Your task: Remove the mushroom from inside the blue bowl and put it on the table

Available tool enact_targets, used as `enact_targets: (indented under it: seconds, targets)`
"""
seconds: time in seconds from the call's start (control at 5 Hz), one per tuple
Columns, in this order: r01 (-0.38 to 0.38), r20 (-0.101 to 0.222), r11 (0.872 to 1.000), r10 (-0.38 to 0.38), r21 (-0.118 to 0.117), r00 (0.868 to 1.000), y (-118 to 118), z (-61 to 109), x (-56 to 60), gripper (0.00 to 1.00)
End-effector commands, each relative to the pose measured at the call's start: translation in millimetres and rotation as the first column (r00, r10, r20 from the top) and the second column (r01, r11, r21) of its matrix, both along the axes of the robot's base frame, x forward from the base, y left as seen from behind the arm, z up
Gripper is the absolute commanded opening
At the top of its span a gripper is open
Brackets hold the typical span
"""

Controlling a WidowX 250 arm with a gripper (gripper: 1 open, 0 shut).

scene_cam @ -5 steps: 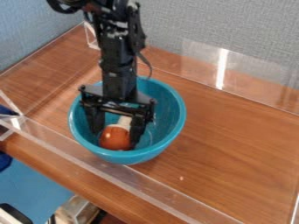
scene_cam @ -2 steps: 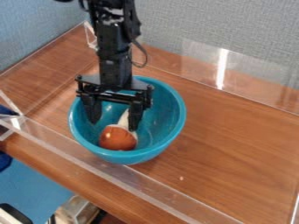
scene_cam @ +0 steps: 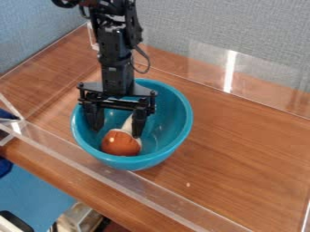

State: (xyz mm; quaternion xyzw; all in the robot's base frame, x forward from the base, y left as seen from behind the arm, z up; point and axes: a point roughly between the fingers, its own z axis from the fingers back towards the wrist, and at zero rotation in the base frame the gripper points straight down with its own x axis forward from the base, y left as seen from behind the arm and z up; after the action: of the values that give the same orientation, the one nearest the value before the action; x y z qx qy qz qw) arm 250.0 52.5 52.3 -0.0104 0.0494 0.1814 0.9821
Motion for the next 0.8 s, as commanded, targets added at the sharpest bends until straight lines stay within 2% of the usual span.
enact_targets:
  seconds: [0.0, 0.6]
  targets:
    - [-0.039, 0.026, 0.999, 0.039, 0.003, 0.999, 0.4, 8.3, 3.3, 0.0]
    - [-0.071, 0.03, 0.997, 0.07, 0.008, 0.997, -14.9, 28.0, 3.3, 0.0]
